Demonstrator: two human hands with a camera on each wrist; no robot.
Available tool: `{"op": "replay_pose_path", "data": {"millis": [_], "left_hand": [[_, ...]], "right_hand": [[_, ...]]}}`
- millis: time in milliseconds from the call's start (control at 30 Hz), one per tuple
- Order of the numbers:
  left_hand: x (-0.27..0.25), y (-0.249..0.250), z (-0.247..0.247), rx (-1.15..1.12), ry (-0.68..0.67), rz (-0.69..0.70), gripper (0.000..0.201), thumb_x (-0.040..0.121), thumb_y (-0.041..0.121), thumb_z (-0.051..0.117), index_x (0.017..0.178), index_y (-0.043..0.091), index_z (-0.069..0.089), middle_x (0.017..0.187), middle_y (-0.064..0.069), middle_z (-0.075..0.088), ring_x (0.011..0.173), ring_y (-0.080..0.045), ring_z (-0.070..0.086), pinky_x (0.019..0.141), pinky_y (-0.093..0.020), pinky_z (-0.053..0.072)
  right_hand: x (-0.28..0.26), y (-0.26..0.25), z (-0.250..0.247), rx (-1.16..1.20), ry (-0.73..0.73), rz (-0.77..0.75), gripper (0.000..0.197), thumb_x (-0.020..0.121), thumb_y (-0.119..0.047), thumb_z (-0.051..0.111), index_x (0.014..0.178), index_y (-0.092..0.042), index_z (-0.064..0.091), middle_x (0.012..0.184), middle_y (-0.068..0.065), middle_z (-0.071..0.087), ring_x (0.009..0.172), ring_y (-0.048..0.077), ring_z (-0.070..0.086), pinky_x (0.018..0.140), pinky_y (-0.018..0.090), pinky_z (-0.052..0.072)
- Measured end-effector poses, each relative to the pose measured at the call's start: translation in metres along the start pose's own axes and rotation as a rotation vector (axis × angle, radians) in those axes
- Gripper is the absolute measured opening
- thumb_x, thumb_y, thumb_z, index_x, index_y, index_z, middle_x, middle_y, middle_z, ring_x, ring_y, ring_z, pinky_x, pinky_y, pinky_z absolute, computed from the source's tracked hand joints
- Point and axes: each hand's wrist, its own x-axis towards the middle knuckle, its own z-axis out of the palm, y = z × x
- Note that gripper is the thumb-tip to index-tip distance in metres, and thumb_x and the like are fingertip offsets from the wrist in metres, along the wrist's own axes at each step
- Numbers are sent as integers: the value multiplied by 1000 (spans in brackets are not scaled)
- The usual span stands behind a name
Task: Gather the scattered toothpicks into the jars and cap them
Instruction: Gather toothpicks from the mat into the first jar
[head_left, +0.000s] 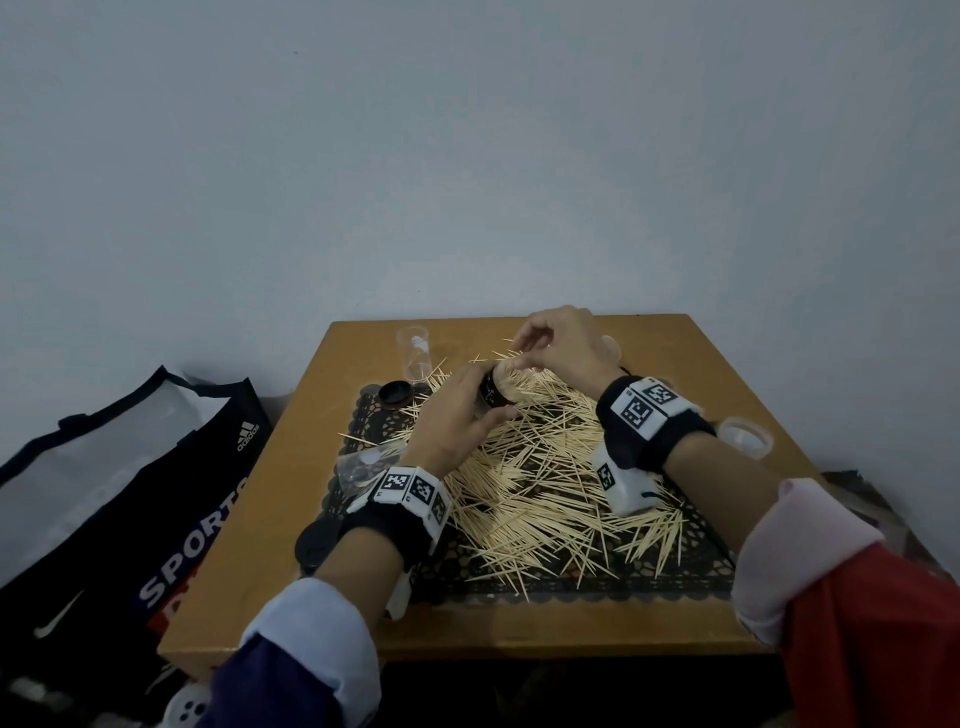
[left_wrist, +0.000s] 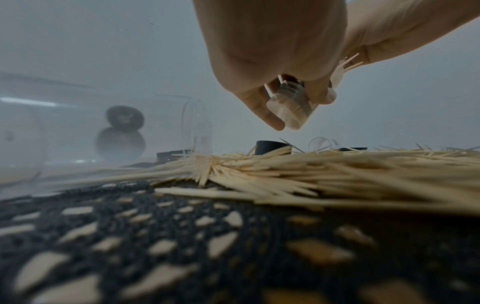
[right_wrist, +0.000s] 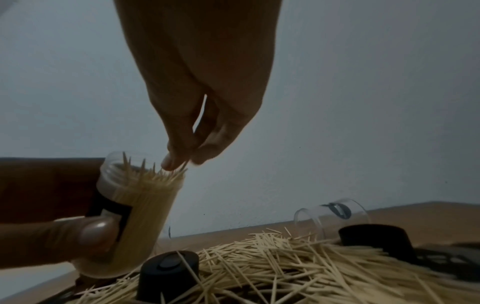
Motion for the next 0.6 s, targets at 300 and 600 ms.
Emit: {"op": "replay_pose_path", "data": {"millis": [300, 600], "left_hand": [[0, -3, 0, 49, 46, -3, 62, 86, 48, 66, 135, 14, 48, 120, 0, 60, 105, -14, 56, 87, -30, 47], [0, -6, 2, 57, 77, -29, 57, 91, 38, 64, 139, 14, 44, 131, -3, 55, 116, -17, 51, 92, -32, 45]], "right_hand": [[-7, 7, -1, 104, -31, 114, 12, 79, -5, 78, 88, -1, 72, 72, 4, 69, 45, -6, 57, 45, 6, 41], [-9, 9, -5, 197, -318, 105, 59, 75, -17, 81, 129, -18, 57, 118, -3, 56, 89, 11, 61, 71, 29, 58]]}}
